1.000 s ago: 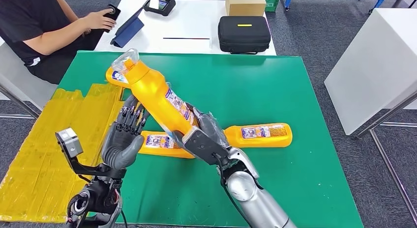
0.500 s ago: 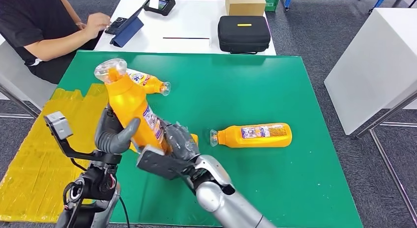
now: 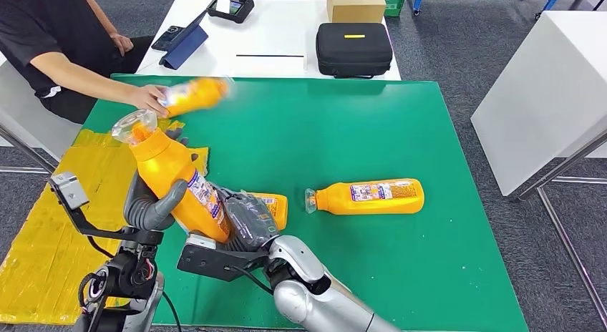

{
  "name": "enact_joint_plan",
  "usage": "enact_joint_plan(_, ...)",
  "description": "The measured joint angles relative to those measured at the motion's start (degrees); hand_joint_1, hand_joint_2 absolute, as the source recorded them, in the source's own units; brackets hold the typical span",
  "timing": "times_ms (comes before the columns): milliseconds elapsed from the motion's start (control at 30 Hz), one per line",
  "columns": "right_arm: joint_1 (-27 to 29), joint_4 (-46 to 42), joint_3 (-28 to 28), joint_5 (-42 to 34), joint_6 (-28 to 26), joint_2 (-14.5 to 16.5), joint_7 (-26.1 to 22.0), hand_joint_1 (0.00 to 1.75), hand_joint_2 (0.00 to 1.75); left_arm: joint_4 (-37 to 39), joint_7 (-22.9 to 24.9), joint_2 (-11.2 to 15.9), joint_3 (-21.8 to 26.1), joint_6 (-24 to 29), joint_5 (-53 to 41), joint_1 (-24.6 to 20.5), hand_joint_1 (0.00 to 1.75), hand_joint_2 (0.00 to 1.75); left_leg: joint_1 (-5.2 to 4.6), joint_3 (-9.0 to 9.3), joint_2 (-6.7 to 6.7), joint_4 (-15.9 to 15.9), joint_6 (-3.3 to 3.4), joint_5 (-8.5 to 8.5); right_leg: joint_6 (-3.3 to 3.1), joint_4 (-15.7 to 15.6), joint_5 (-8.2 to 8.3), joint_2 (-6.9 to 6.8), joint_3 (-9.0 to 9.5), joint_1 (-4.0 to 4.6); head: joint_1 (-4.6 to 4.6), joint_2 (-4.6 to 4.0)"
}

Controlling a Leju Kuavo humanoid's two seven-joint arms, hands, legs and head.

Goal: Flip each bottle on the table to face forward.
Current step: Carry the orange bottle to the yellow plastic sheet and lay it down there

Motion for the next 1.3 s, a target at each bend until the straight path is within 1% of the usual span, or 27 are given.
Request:
enact_joint_plan(433,-0.2,0.0,0.6,1.0,0.0,-0.4,0.2,1.75,1.75,0.0,-0.8,0.0,0.4,0.3,-0.9,0.2,1.75,1.75,0.0,0.0,0.0,0.0,0.0,0.0,0.0,0.0,0.0,0.0,0.0,0.0,-0.01,0.0)
enact_joint_plan(467,-0.2,0.1,0.6,1.0,0.0,-0.4,0.2,1.65,1.75,0.0,-0.9,0.0,0.5,0.3,-1.0,0.2,1.75,1.75,0.0,0.0,0.0,0.0,0.0,0.0,0.0,0.0,0.0,0.0,0.0,0.0,0.0,0.0)
enact_joint_plan(500,-0.2,0.1,0.6,1.1,0.0,-0.4,0.2,1.22,1.75,0.0,-0.9,0.0,0.5,0.3,-1.1,0.2,1.75,1.75,0.0,0.0,0.0,0.0,0.0,0.0,0.0,0.0,0.0,0.0,0.0,0.0,0.0,0.0)
enact_joint_plan(567,-0.2,0.1,0.6,1.3,-0.2,-0.4,0.4,0.34,0.87,0.0,-1.3,0.0,0.6,0.5,-1.9,0.2,1.75,1.75,0.0,0.0,0.0,0.0,0.0,0.0,0.0,0.0,0.0,0.0,0.0,0.0,0.01,0.0)
enact_joint_plan(600,-0.2,0.1,0.6,1.6,-0.5,-0.4,0.5,0.0,0.44,0.0,-1.7,0.0,0.6,1.1,-3.0,0.1,1.75,1.75,0.0,0.0,0.0,0.0,0.0,0.0,0.0,0.0,0.0,0.0,0.0,0.0,0.01,0.0)
enact_joint_plan(633,-0.1,0.1,0.6,2.0,-0.8,-0.5,0.8,0.0,0.0,0.0,-2.1,0.0,0.7,2.4,-5.2,-0.2,1.75,1.75,0.0,0.0,-0.01,0.0,0.0,0.0,0.0,0.0,0.0,-0.01,0.0,0.0,0.01,0.0)
enact_joint_plan(700,0.5,-0.1,0.3,3.0,-1.6,-0.8,1.6,0.0,0.0,0.0,-2.9,0.2,0.8,8.0,-14.2,-1.4,1.75,1.75,0.0,-0.01,-0.04,0.0,0.0,0.0,0.0,0.0,0.0,-0.03,0.02,0.0,0.01,0.0)
enact_joint_plan(800,2.0,-1.9,-1.1,4.0,-1.8,-1.9,2.3,0.0,0.0,0.5,-3.0,0.6,1.7,18.8,-32.6,-4.3,1.75,1.75,0.0,-0.01,-0.05,0.0,0.0,0.0,-0.05,0.0,0.05,-0.03,0.04,0.01,0.01,0.0)
enact_joint_plan(867,3.0,-3.5,-2.4,4.7,-1.4,-2.7,2.3,0.0,0.0,1.3,-2.6,0.9,2.9,23.2,-40.9,-6.2,1.75,1.75,0.0,-0.01,-0.05,0.0,0.01,0.01,-0.1,0.0,0.09,-0.03,0.05,0.01,0.01,0.0)
enact_joint_plan(967,4.2,-5.7,-4.3,5.8,-1.3,-3.9,2.3,0.0,0.0,3.6,-0.9,1.7,4.3,29.4,-52.8,-8.3,1.75,1.75,0.0,-0.01,-0.05,0.0,0.02,0.02,-0.12,0.0,0.1,-0.03,0.05,0.01,0.01,0.0)
enact_joint_plan(1067,5.1,-7.9,-5.8,6.3,-1.0,-5.1,2.3,0.0,0.0,7.5,0.2,3.0,5.6,35.0,-63.1,-10.5,1.75,1.75,0.0,-0.01,-0.03,0.0,0.02,0.03,-0.12,0.0,0.11,-0.01,0.04,0.01,0.02,0.0)
enact_joint_plan(1167,5.4,-9.3,-6.7,6.5,-0.5,-6.0,2.2,0.0,0.0,11.2,1.0,4.0,6.4,38.1,-69.0,-12.4,1.75,1.75,0.0,-0.01,-0.03,0.0,0.03,0.06,-0.11,0.0,0.12,-0.02,0.04,0.01,0.01,0.0)
enact_joint_plan(1233,5.5,-9.9,-6.9,6.7,-0.2,-6.4,2.2,0.0,0.0,13.6,2.6,4.5,6.5,39.5,-73.8,-13.5,1.75,1.75,0.0,-0.01,-0.03,0.0,0.03,0.08,-0.11,0.0,0.12,-0.02,0.03,0.01,0.02,0.0)
enact_joint_plan(1300,5.5,-10.2,-6.9,6.9,0.3,-6.8,2.4,0.0,0.87,16.7,5.0,4.8,6.0,41.0,-80.8,-15.0,1.75,1.75,0.0,-0.01,-0.04,0.0,0.03,0.08,-0.11,0.0,0.12,-0.03,0.03,0.01,0.02,0.0)
